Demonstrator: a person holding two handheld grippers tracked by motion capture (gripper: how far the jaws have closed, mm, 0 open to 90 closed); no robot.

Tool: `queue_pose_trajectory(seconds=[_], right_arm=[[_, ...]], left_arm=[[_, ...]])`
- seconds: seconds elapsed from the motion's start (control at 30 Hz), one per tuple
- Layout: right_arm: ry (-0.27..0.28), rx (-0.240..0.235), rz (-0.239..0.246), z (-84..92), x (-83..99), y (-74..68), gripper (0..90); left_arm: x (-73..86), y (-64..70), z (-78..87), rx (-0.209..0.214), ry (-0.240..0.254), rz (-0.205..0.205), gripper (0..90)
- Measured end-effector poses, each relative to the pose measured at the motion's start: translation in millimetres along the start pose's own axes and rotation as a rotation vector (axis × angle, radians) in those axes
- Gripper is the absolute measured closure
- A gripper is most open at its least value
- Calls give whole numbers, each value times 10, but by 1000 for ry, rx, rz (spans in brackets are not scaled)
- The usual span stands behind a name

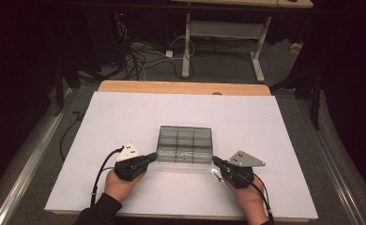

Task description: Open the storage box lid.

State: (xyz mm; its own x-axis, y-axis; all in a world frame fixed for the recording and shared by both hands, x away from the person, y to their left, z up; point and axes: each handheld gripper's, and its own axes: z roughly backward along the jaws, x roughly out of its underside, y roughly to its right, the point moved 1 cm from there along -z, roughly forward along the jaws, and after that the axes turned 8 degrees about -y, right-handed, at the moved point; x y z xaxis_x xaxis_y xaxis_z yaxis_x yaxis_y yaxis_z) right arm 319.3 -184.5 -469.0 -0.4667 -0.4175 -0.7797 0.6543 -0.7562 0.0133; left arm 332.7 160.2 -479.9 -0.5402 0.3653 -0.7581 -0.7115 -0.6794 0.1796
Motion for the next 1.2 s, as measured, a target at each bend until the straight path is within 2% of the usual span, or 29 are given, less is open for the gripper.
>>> queue_pose_trajectory(seconds=[0.43,0.67,0.8,0.97,1.2], right_arm=[[16,-3,14,1,-71,-12,900],[22,-18,18,-43,-132,-12,900],[26,-24,18,-79,-173,2,900],[30,-27,15,-112,-248,31,900],[31,-28,4,-161,-328,101,900]], left_arm=[[-71,22,-10,-3,19,-6,881],[-133,21,-23,-5,15,-23,881],[-180,15,-26,-4,25,-19,881],[-246,-29,-30,17,28,-10,882],[-329,-101,-35,9,21,-5,881]])
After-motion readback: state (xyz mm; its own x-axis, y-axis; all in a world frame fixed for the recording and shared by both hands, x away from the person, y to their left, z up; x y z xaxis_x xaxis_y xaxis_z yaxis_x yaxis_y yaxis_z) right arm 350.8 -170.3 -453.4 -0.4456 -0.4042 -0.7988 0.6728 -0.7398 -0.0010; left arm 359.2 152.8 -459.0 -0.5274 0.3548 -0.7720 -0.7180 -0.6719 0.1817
